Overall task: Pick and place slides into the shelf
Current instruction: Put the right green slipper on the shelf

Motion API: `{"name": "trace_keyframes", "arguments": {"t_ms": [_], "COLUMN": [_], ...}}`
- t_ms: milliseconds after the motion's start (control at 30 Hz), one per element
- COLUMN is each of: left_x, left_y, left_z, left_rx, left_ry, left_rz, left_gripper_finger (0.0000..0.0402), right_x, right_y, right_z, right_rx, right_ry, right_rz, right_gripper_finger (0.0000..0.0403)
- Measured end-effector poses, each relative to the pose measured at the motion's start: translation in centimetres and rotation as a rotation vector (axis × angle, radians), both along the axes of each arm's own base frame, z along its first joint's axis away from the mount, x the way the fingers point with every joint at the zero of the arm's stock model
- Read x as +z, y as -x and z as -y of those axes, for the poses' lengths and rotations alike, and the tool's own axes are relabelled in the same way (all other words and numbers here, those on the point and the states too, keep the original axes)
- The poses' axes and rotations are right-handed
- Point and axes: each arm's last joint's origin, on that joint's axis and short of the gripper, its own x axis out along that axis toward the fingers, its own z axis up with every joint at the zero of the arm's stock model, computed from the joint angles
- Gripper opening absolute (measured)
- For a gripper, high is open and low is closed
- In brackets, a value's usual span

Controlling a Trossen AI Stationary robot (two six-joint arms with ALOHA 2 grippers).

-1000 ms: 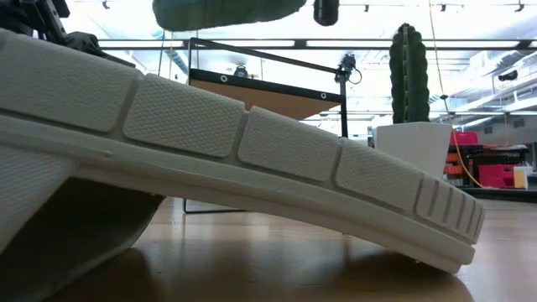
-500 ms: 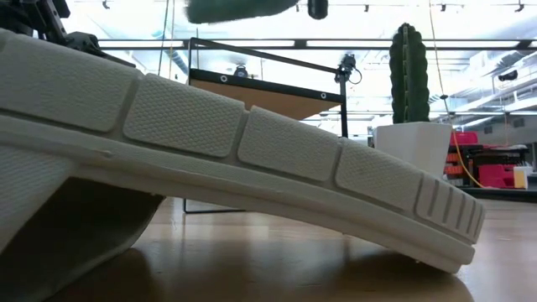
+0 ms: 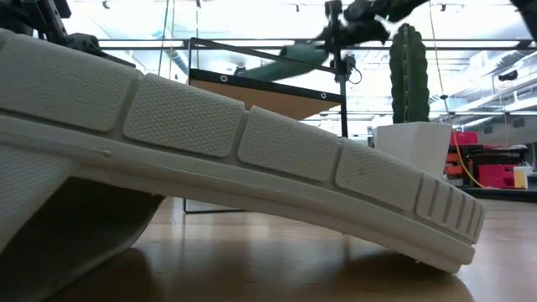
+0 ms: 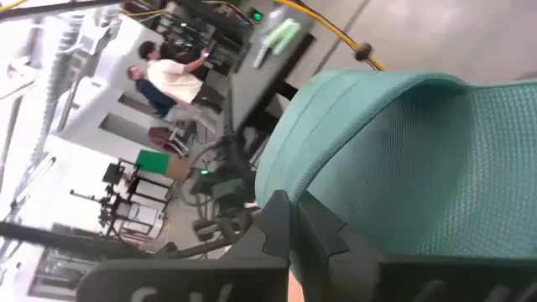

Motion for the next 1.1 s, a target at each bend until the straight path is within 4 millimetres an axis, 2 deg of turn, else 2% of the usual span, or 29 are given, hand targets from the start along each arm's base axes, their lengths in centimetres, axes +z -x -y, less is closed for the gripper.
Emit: {"name": "trace_keyframes", "arguments": {"t_ms": [100,267,533,700,800,900,1100], "left_x": [0.0,0.0,0.0,0.0,0.0,0.0,0.0], "left_y": [0.0,0.0,0.0,0.0,0.0,0.0,0.0], "left_z": [0.0,0.0,0.0,0.0,0.0,0.0,0.0], "left_rx": [0.000,-0.001,0.007,0.011,0.012,0.013,0.015], "left_ry": [0.021,0.021,0.022,0.022,0.027,0.028,0.024], "left_rz": [0.001,0.001,0.001,0.002,0.002,0.002,0.002], "left_gripper_finger": [0.0033,0.0031,0.0027,0.0034,0.0034,0.0029,0.0031], "right_x": [-2.0,-4.1,-5.6,-5.9,-5.4,-3.7,1.1], "right_y": [-0.8,-2.7,-5.8,-6.4,-5.9,-4.8,-1.8], "right_z": [1.2,1.5,0.1,-0.2,-0.1,-0.7,-4.2], "right_rx": [0.026,0.070,0.167,0.187,0.172,0.144,0.143], "right_ry": [-0.032,-0.049,-0.062,-0.059,-0.044,-0.010,0.122], "right_rz": [-0.017,-0.040,-0.051,-0.053,-0.050,-0.040,-0.015], "right_gripper_finger": [0.0005,0.0005,0.0005,0.0005,0.0005,0.0005,0.0005]}}
